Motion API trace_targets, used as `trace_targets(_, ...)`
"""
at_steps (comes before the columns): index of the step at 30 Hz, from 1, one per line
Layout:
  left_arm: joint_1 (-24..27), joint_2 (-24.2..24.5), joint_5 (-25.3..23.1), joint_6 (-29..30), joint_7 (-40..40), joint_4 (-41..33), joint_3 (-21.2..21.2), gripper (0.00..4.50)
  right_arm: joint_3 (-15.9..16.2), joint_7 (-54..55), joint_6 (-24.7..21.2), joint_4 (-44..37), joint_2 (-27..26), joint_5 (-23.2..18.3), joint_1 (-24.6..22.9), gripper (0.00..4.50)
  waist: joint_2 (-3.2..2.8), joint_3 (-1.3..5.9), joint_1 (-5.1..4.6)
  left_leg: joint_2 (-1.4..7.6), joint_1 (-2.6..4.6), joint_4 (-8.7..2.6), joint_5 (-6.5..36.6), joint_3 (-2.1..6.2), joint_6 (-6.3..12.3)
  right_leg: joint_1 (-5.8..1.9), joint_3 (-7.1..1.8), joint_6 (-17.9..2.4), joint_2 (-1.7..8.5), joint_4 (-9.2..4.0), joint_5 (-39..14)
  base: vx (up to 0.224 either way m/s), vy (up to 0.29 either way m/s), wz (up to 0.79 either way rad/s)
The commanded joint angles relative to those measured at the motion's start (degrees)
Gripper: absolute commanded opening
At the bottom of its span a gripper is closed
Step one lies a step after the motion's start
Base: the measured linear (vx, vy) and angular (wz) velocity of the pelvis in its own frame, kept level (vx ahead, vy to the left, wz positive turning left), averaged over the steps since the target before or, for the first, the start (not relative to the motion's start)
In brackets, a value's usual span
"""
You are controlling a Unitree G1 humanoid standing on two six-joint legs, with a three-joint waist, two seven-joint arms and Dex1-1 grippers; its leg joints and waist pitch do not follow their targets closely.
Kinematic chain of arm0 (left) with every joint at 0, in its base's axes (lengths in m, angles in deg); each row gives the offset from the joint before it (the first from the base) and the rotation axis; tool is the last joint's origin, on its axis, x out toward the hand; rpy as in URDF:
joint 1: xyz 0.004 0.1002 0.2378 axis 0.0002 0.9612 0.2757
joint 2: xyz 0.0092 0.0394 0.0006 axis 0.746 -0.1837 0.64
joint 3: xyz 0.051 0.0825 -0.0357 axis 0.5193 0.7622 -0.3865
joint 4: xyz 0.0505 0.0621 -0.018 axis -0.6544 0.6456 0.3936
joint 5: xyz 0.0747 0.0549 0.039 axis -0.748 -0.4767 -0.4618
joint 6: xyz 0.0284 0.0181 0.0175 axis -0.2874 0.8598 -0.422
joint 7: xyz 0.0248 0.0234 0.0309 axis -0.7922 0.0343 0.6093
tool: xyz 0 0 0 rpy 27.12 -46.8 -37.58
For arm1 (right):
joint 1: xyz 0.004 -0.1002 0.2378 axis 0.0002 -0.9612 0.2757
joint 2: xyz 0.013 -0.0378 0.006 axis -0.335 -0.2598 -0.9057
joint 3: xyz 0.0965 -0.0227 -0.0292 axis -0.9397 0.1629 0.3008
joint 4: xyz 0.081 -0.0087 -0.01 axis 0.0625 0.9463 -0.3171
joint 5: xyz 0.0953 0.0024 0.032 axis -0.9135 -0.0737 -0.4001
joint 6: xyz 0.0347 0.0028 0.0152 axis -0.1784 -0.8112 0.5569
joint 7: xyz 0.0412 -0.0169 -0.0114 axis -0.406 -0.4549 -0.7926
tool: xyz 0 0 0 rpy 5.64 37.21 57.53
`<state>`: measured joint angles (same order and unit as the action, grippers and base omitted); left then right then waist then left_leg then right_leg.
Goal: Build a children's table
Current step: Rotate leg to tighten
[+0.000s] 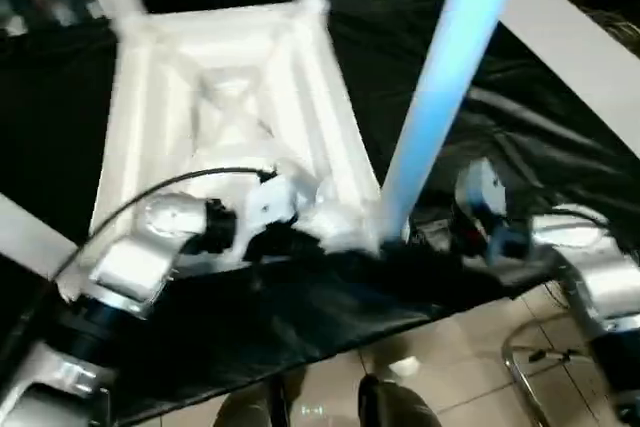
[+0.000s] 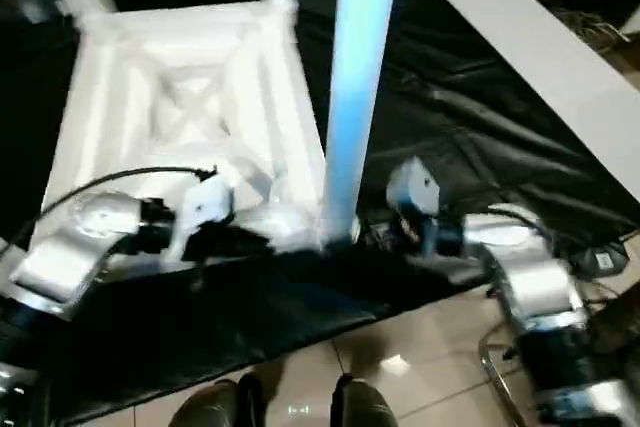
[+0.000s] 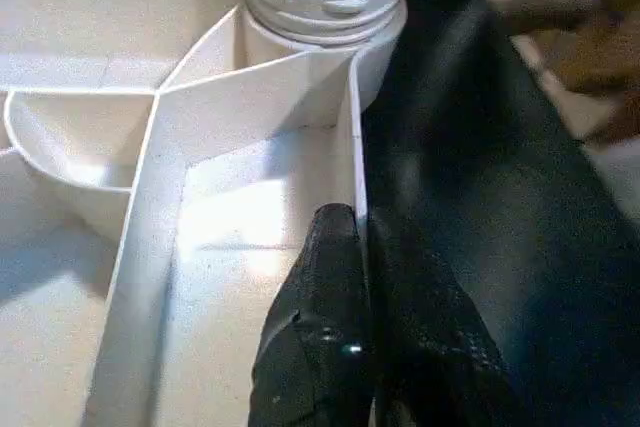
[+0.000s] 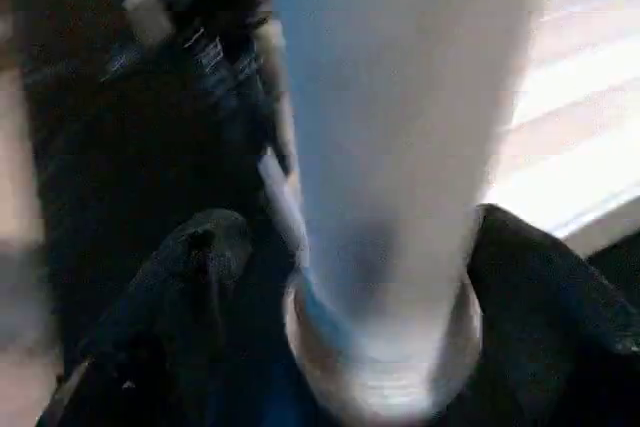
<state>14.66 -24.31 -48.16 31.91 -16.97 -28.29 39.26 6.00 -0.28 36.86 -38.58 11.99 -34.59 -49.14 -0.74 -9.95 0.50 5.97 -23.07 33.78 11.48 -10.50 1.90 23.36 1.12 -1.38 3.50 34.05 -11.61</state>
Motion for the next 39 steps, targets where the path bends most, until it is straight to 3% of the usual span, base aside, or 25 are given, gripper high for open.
trace_targets(1,0.1,0.7,0.2,-1.8,-7.7,0.9,6.1,0.0,2.6,-6.4,1.8,3.2,1.2,0.4,2.3,3.71,0.26,3.55,-0.38,7.88,2.44,-4.05,1.3,2.83,11.34,-2.24,-2.72,-18.9,6.16,-2.4,1.3,0.0,0.0,0.0)
trace_targets(3,-0.2,1.1,0.2,-2.3,-9.0,1.1,6.5,0.0,3.1,-7.8,2.4,4.4,1.3,0.6,3.2,3.71,0.4,3.37,-0.32,7.82,2.37,-4.22,2.8,2.74,10.28,-2.27,-2.69,-19.1,6.2,-2.57,-1.1,0.0,0.0,0.0)
trace_targets(4,-0.7,1.7,0.2,-3.0,-10.9,1.4,6.9,0.0,3.6,-9.8,2.9,6.1,1.2,0.6,4.5,3.44,0.73,3.28,-0.21,8.01,2.47,-4.36,3.5,2.57,9.49,-2.22,-2.88,-18.8,6.36,-2.72,-1.9,0.0,0.0,0.0)
trace_targets(7,-1.3,2.3,-0.3,-4.3,-12.9,1.9,7.7,0.0,4.5,-12.7,2.7,7.0,1.2,0.2,5.8,3.33,0.58,3.32,0.13,7.99,2.7,-4.44,4.4,2.38,8.4,-2.05,-2.84,-18.8,6.22,-2.67,-3.0,0.0,0.0,0.0)
trace_targets(10,-1.9,2.7,-0.7,-5.6,-14.6,2.7,8.4,0.0,5.7,-15.9,1.3,6.4,1.5,-1.1,6.8,3.1,0.77,3.53,0.33,8.02,2.56,-4.25,1.7,2.22,9.07,-2.17,-2.82,-19.0,6.33,-2.16,0.8,0.0,0.0,0.0)
trace_targets(15,-3.5,2.1,-1.0,-7.0,-15.7,5.0,8.6,0.0,8.8,-18.9,1.6,5.8,2.5,-3.6,7.8,2.56,0.97,3.58,0.93,7.98,2.84,-3.99,0.3,1.8,10.02,-1.87,-2.79,-19.1,6.31,-2.04,1.9,0.0,0.0,0.0)
trace_targets(21,-4.0,2.2,-0.9,-7.9,-16.5,6.3,8.8,0.0,11.0,-18.9,0.5,5.1,3.7,-6.2,8.1,2.17,1.05,3.38,1.04,8.02,2.7,-4.25,2.6,1.73,8.62,-1.89,-2.89,-18.6,6.53,-2.39,-1.5,0.0,0.0,0.0)
trace_targets(25,-4.0,2.2,-1.1,-8.5,-16.8,7.0,8.8,0.0,12.2,-18.9,-0.1,4.5,4.7,-7.5,7.9,2.07,1.02,3.35,1.01,8.02,2.73,-4.29,2.2,1.71,8.54,-1.84,-2.86,-18.6,6.46,-2.29,-0.6,0.0,0.0,0.0)
trace_targets(32,-3.1,1.6,-0.4,-6.1,-14.5,6.4,7.6,0.0,11.6,-18.9,-4.1,2.3,4.5,-8.7,6.1,2.06,0.77,3.32,1.21,8.08,2.67,-4.32,2.1,1.69,8.57,-1.87,-2.86,-18.8,6.5,-2.23,-0.2,0.0,0.0,0.0)
trace_targets(33,-2.2,0.7,0.0,-3.4,-10.9,5.0,6.1,0.0,10.1,-16.5,-5.7,0.7,3.0,-7.9,4.2,2.06,0.76,3.32,1.27,8.18,2.7,-4.4,2.6,1.64,8.15,-1.85,-2.94,-18.7,6.6,-2.32,-0.5,0.0,0.0,0.0)
trace_targets(36,-1.7,-0.2,0.6,-1.2,-8.2,4.1,4.9,0.0,9.5,-13.0,-7.3,-0.4,2.0,-8.1,3.1,2.06,0.92,3.28,1.31,8.14,2.44,-4.44,2.7,1.8,7.84,-1.98,-2.92,-19.0,6.71,-2.3,-0.2,0.0,0.0,0.0)
trace_targets(37,-0.1,-2.4,1.3,5.4,-1.4,0.4,2.5,0.0,8.9,-1.5,-9.5,-2.9,-1.6,-5.8,0.7,2.06,0.9,3.07,1.09,8.13,2.54,-4.73,4.1,1.74,7.14,-1.67,-3.04,-18.6,6.65,-2.7,-2.7,0.0,0.0,0.0)
trace_targets(38,-0.1,-2.4,1.3,5.4,-1.4,0.4,2.5,0.0,8.9,-1.5,-9.5,-2.9,-1.6,-5.8,0.7,2.06,0.78,2.49,1.01,8.33,2.43,-5.3,7.6,1.97,5.29,-1.57,-3.25,-18.1,6.8,-3.33,-7.3,0.0,0.0,0.0)
trace_targets(39,1.1,-4.5,1.9,10.5,3.8,-3.1,0.7,0.0,8.4,7.4,-11.8,-4.6,-4.9,-4.0,-0.5,2.06,0.77,2.06,0.75,8.12,2.52,-5.7,13.1,2.37,2.79,-1.6,-3.31,-16.8,7.03,-4.17,-16.3,0.0,0.0,0.0)
